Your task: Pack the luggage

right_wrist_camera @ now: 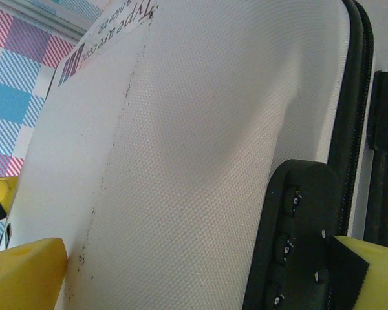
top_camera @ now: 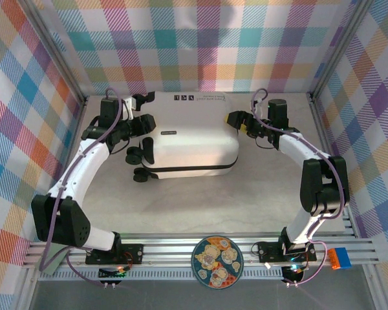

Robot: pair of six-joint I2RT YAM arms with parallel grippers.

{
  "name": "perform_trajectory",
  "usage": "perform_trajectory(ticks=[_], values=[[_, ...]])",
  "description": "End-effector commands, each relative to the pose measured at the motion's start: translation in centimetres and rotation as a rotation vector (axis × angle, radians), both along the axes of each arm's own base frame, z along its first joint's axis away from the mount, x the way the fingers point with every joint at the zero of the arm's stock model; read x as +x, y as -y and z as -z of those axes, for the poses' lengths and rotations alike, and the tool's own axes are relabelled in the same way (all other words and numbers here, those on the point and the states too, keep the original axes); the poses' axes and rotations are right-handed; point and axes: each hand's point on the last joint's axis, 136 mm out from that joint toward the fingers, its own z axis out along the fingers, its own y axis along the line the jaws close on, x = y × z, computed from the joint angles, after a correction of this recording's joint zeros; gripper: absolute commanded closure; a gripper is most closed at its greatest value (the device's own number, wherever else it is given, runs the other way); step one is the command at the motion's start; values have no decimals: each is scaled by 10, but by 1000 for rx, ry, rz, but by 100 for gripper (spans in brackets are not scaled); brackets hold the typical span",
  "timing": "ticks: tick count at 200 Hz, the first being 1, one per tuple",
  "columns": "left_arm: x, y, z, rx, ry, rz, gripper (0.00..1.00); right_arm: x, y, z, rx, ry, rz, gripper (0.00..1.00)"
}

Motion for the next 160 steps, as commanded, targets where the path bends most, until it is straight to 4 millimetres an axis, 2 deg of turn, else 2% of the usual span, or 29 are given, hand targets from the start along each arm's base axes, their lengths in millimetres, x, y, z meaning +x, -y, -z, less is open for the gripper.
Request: perform_trajectory(ticks=[1, 34, 58, 75, 101, 112, 142, 160], values=[[-9, -16, -17, 25, 30, -83, 27, -22, -29, -20, 40, 62, -145, 1], [-11, -43, -3, -33, -5, -169, 25, -23, -28, -12, 27, 55, -141, 1], [-21, -56, 9, -43, -21, -220, 25, -22, -23, -9, 17, 52, -120, 1], [-35, -70, 18, -1, -33, -283, 25, -20, -17, -11, 23, 57, -94, 1], [-62, -109, 35, 89, -53, -480, 24, -12, 0, -15, 12, 68, -34, 1], [-74, -119, 44, 90, -59, -536, 23, -7, 6, -17, 11, 73, -15, 1], [-97, -131, 52, 81, -63, -602, 23, 7, 16, -27, 1, 93, 21, 1], [-110, -130, 58, 70, -72, -607, 23, 23, 21, -37, -5, 108, 37, 1]])
